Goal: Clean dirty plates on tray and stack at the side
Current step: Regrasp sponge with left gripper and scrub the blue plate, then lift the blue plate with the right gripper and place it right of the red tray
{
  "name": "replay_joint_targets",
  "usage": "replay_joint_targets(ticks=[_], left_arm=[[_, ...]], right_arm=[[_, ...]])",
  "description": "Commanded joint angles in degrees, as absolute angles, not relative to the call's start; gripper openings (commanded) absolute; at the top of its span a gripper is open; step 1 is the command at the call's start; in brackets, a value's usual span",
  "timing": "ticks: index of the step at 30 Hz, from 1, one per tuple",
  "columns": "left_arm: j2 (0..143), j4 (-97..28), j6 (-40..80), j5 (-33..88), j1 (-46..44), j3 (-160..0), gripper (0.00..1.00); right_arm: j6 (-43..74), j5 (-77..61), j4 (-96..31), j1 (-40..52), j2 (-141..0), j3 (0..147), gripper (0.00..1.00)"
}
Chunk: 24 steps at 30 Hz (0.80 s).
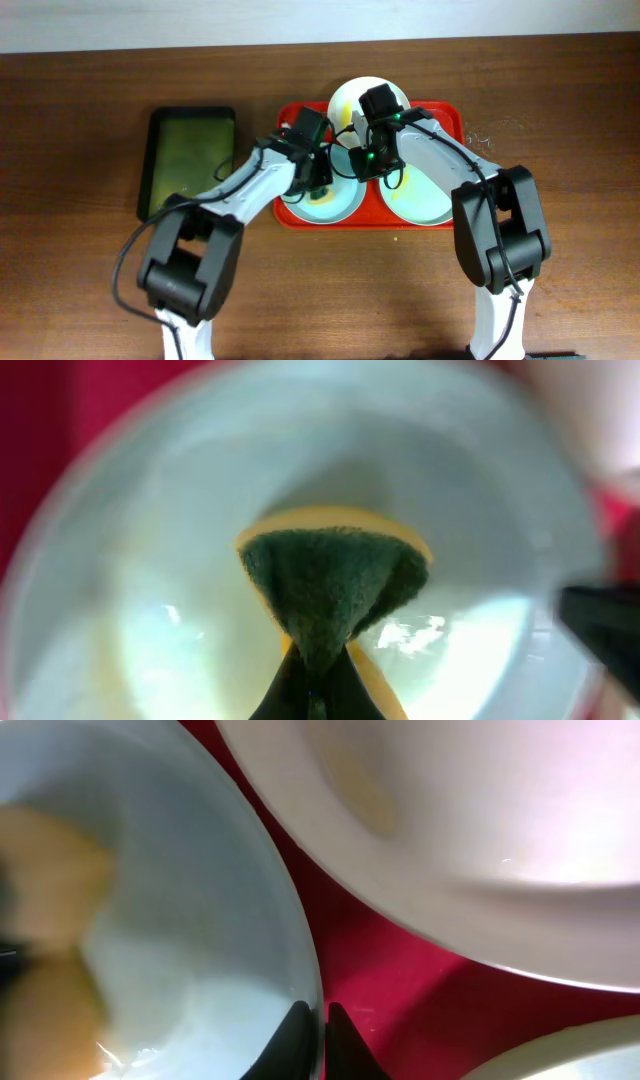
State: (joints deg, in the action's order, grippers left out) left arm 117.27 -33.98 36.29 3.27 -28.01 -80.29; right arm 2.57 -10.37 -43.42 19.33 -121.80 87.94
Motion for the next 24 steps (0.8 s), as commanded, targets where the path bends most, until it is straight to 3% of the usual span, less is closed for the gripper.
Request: replay_joint_targets(ticks=[1,10,18,24], left_arm=[[120.92,-35.31,36.40,0.67,-27.97,-79.57,0.00],[116.25,-45.52,36.45,-22.57,-27.97,-79.77,0.00],[107.70,-45.52,36.49,-24.21,-26.41,-79.77,0.00],[96.23,-45.84,36.47,-17.32,-19.94,-79.77,0.00]], right_arm=[[2.37,-9.87,-43.42,19.44,-122.21,87.42,0.08],[2.37,-9.87,-43.48,19.44,-122.21,87.42,0.07],[3.44,-9.85,-45.39,19.44,-121.58,88.44,0.04],[3.40,-7.84,-47.81,19.57,-119.55,93.06,0.04]])
